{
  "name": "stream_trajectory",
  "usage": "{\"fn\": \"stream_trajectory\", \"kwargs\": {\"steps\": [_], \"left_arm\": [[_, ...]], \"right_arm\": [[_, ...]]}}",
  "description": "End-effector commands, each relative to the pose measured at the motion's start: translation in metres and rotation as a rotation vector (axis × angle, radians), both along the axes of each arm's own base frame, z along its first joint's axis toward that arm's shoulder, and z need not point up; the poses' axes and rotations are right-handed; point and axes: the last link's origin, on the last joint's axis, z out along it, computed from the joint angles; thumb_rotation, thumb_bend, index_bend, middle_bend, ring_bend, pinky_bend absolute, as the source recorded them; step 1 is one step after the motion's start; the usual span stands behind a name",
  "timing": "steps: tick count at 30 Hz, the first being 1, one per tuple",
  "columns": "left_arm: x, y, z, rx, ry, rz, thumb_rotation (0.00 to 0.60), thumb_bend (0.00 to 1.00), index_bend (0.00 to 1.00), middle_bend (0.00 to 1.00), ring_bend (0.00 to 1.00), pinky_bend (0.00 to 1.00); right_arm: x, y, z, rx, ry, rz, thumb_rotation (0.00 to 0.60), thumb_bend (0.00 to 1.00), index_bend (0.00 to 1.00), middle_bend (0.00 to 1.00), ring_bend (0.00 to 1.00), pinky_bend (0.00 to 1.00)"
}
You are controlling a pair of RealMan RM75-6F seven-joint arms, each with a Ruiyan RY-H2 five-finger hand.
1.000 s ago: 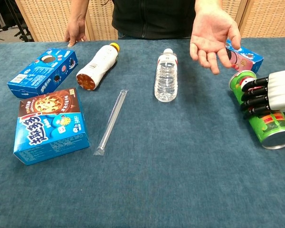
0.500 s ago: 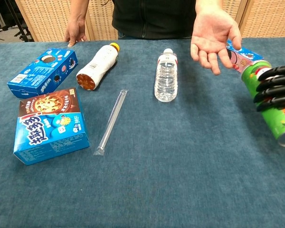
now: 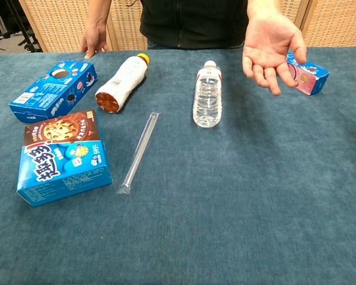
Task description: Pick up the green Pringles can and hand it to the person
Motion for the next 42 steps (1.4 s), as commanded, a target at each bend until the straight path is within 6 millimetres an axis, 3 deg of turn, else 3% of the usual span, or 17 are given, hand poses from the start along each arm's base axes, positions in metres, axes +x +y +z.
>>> {"fn": "stream_trajectory", "kwargs": {"steps": [1, 8, 12, 19, 24, 30, 42], "left_arm": [[0.000, -0.003, 0.002, -0.001, -0.008, -0.004, 0.600, 0.00, 0.00, 0.00, 0.00, 0.00], [0.001, -0.009, 0.006, 0.004, -0.023, -0.020, 0.600, 0.00, 0.00, 0.00, 0.00, 0.00], [0.001, -0.009, 0.007, 0.007, -0.025, -0.021, 0.600, 0.00, 0.00, 0.00, 0.00, 0.00], [0.000, -0.008, 0.006, 0.002, -0.018, -0.019, 0.600, 0.00, 0.00, 0.00, 0.00, 0.00], [-0.001, -0.005, 0.003, -0.002, -0.010, -0.008, 0.600, 0.00, 0.00, 0.00, 0.00, 0.00], [-0.003, -0.003, 0.000, -0.011, -0.001, 0.001, 0.600, 0.00, 0.00, 0.00, 0.00, 0.00], [-0.005, 0.003, -0.007, -0.028, 0.016, 0.027, 0.600, 0.00, 0.00, 0.00, 0.00, 0.00]], "right_arm": [[0.000, 0.007, 0.017, -0.086, -0.078, -0.067, 0.600, 1.00, 0.63, 0.58, 0.48, 0.54], [0.047, 0.000, 0.041, -0.214, -0.223, 0.086, 0.600, 1.00, 0.63, 0.58, 0.48, 0.54], [0.083, -0.016, 0.048, -0.240, -0.274, 0.172, 0.600, 1.00, 0.63, 0.58, 0.48, 0.54], [0.143, -0.051, 0.044, -0.248, -0.252, 0.332, 0.600, 1.00, 0.63, 0.57, 0.48, 0.54], [0.182, -0.075, 0.033, -0.251, -0.143, 0.517, 0.600, 1.00, 0.63, 0.57, 0.48, 0.54], [0.198, -0.099, 0.018, -0.223, -0.001, 0.611, 0.600, 1.00, 0.63, 0.55, 0.48, 0.54], [0.199, -0.124, 0.004, -0.170, 0.326, 0.762, 0.600, 1.00, 0.63, 0.53, 0.44, 0.54]]}}
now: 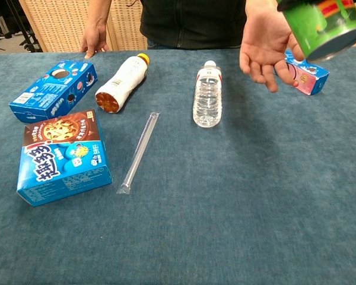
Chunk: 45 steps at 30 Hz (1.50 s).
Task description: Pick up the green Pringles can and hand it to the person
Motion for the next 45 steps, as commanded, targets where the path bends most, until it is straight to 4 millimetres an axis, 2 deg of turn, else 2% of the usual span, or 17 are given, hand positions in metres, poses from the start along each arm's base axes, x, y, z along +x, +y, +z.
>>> {"fn": "stream_trajectory", "kwargs": {"steps": [1, 6, 11, 12, 15, 16, 18, 20, 23, 26, 30, 36, 41, 45], "left_arm": [[0.000, 0.002, -0.002, -0.005, 0.007, 0.003, 0.600, 0.00, 0.00, 0.00, 0.00, 0.00], [0.000, 0.003, -0.005, -0.008, 0.011, 0.011, 0.600, 0.00, 0.00, 0.00, 0.00, 0.00], [-0.002, 0.004, -0.006, -0.011, 0.012, 0.023, 0.600, 0.00, 0.00, 0.00, 0.00, 0.00], [-0.002, 0.005, -0.006, -0.012, 0.014, 0.022, 0.600, 0.00, 0.00, 0.00, 0.00, 0.00], [-0.002, 0.005, -0.005, -0.009, 0.013, 0.025, 0.600, 0.00, 0.00, 0.00, 0.00, 0.00], [-0.002, 0.005, -0.005, -0.009, 0.013, 0.026, 0.600, 0.00, 0.00, 0.00, 0.00, 0.00], [-0.003, 0.005, -0.005, -0.010, 0.014, 0.027, 0.600, 0.00, 0.00, 0.00, 0.00, 0.00], [-0.002, 0.005, -0.006, -0.012, 0.012, 0.025, 0.600, 0.00, 0.00, 0.00, 0.00, 0.00], [-0.002, 0.004, -0.005, -0.009, 0.010, 0.024, 0.600, 0.00, 0.00, 0.00, 0.00, 0.00], [-0.002, 0.004, -0.004, -0.008, 0.007, 0.026, 0.600, 0.00, 0.00, 0.00, 0.00, 0.00], [-0.002, 0.004, -0.004, -0.011, 0.007, 0.023, 0.600, 0.00, 0.00, 0.00, 0.00, 0.00], [-0.001, 0.003, -0.004, -0.012, 0.004, 0.019, 0.600, 0.00, 0.00, 0.00, 0.00, 0.00], [-0.001, 0.002, -0.003, -0.014, -0.002, 0.018, 0.600, 0.00, 0.00, 0.00, 0.00, 0.00], [0.000, 0.002, -0.001, -0.010, -0.008, 0.014, 0.600, 0.00, 0.00, 0.00, 0.00, 0.00]], "right_arm": [[0.002, -0.005, -0.004, -0.014, 0.086, 0.043, 0.600, 1.00, 0.63, 0.52, 0.43, 0.54], [0.009, -0.016, -0.014, -0.030, 0.148, 0.052, 0.600, 1.00, 0.63, 0.52, 0.42, 0.54], [0.021, -0.017, -0.026, -0.015, 0.143, 0.076, 0.600, 1.00, 0.63, 0.51, 0.40, 0.54], [0.026, -0.017, -0.034, -0.005, 0.136, 0.081, 0.600, 1.00, 0.63, 0.50, 0.40, 0.54], [0.031, -0.016, -0.043, 0.001, 0.132, 0.095, 0.600, 1.00, 0.63, 0.50, 0.39, 0.54], [0.031, -0.015, -0.044, 0.001, 0.131, 0.097, 0.600, 1.00, 0.61, 0.47, 0.37, 0.54], [0.031, -0.018, -0.047, -0.032, 0.134, 0.080, 0.600, 1.00, 0.47, 0.36, 0.26, 0.49], [0.030, -0.025, -0.048, -0.112, 0.141, 0.056, 0.600, 1.00, 0.26, 0.17, 0.08, 0.35], [0.029, -0.025, -0.047, -0.164, 0.138, 0.009, 0.600, 0.98, 0.12, 0.02, 0.00, 0.19], [0.030, -0.022, -0.044, -0.182, 0.123, -0.024, 0.600, 0.95, 0.02, 0.00, 0.00, 0.13], [0.030, -0.017, -0.040, -0.185, 0.115, -0.039, 0.600, 0.93, 0.00, 0.00, 0.00, 0.10], [0.031, -0.012, -0.027, -0.201, 0.071, -0.041, 0.600, 0.93, 0.00, 0.00, 0.00, 0.07], [0.028, 0.003, 0.017, -0.247, -0.090, -0.069, 0.600, 0.91, 0.00, 0.00, 0.00, 0.07], [0.011, 0.024, 0.046, -0.245, -0.325, -0.163, 0.600, 0.85, 0.00, 0.00, 0.00, 0.07]]}}
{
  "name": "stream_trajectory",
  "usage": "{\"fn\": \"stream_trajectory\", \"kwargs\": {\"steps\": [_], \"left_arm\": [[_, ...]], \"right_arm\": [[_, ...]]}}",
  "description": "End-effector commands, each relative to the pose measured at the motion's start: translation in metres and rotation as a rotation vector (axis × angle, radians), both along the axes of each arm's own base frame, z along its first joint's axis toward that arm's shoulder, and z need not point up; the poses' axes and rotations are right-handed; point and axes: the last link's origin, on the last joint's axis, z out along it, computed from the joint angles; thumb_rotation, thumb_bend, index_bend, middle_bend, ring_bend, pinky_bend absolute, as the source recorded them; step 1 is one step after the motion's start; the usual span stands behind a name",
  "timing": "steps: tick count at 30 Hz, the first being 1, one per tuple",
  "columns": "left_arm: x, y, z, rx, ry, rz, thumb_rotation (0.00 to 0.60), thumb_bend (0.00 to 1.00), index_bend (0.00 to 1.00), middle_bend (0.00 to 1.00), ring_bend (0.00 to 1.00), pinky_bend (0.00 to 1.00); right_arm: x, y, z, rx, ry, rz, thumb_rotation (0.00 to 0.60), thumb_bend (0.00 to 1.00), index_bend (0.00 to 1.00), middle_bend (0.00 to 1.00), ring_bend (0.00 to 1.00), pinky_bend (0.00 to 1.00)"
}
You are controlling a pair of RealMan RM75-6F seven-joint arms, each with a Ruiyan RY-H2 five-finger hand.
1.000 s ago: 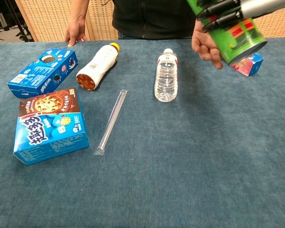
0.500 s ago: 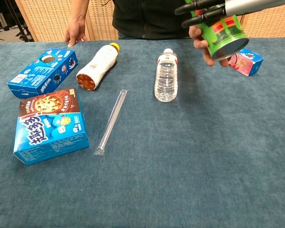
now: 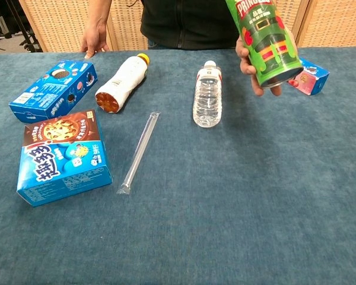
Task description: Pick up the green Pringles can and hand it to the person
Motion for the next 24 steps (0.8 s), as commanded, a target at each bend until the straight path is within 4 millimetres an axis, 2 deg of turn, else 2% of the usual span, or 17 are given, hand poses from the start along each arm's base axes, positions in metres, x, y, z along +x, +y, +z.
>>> {"fn": "stream_trajectory", "kwargs": {"steps": [1, 5, 7, 8, 9, 10, 15, 17, 24], "left_arm": [[0.000, -0.001, 0.001, 0.003, -0.003, -0.003, 0.600, 0.00, 0.00, 0.00, 0.00, 0.00], [0.002, -0.002, 0.002, 0.010, -0.002, -0.013, 0.600, 0.00, 0.00, 0.00, 0.00, 0.00], [0.003, -0.003, 0.003, 0.014, -0.002, -0.018, 0.600, 0.00, 0.00, 0.00, 0.00, 0.00], [0.004, -0.004, 0.003, 0.018, -0.001, -0.023, 0.600, 0.00, 0.00, 0.00, 0.00, 0.00], [0.005, -0.005, 0.004, 0.024, 0.003, -0.031, 0.600, 0.00, 0.00, 0.00, 0.00, 0.00], [0.005, -0.006, 0.004, 0.028, 0.005, -0.035, 0.600, 0.00, 0.00, 0.00, 0.00, 0.00], [0.008, -0.010, 0.006, 0.047, 0.013, -0.051, 0.600, 0.00, 0.00, 0.00, 0.00, 0.00], [0.010, -0.013, 0.007, 0.060, 0.008, -0.061, 0.600, 0.00, 0.00, 0.00, 0.00, 0.00], [0.013, -0.019, 0.010, 0.073, 0.004, -0.082, 0.600, 0.00, 0.00, 0.00, 0.00, 0.00]], "right_arm": [[-0.021, 0.025, 0.036, -0.018, -0.288, -0.095, 0.600, 0.77, 0.00, 0.00, 0.00, 0.07], [-0.054, 0.053, 0.040, -0.035, -0.533, -0.254, 0.600, 0.23, 0.00, 0.00, 0.00, 0.07], [-0.067, 0.067, 0.035, -0.018, -0.628, -0.326, 0.600, 0.08, 0.00, 0.00, 0.00, 0.07], [-0.078, 0.078, 0.031, 0.003, -0.697, -0.378, 0.600, 0.04, 0.00, 0.00, 0.00, 0.07], [-0.094, 0.091, 0.024, 0.023, -0.783, -0.460, 0.600, 0.02, 0.00, 0.00, 0.00, 0.07], [-0.102, 0.098, 0.019, 0.030, -0.824, -0.500, 0.600, 0.00, 0.00, 0.00, 0.00, 0.07], [-0.131, 0.122, 0.002, 0.047, -0.956, -0.643, 0.600, 0.00, 0.00, 0.00, 0.00, 0.03], [-0.148, 0.140, -0.009, 0.051, -1.022, -0.736, 0.600, 0.00, 0.00, 0.00, 0.00, 0.02], [-0.162, 0.166, -0.025, 0.015, -1.061, -0.847, 0.600, 0.00, 0.00, 0.00, 0.00, 0.01]]}}
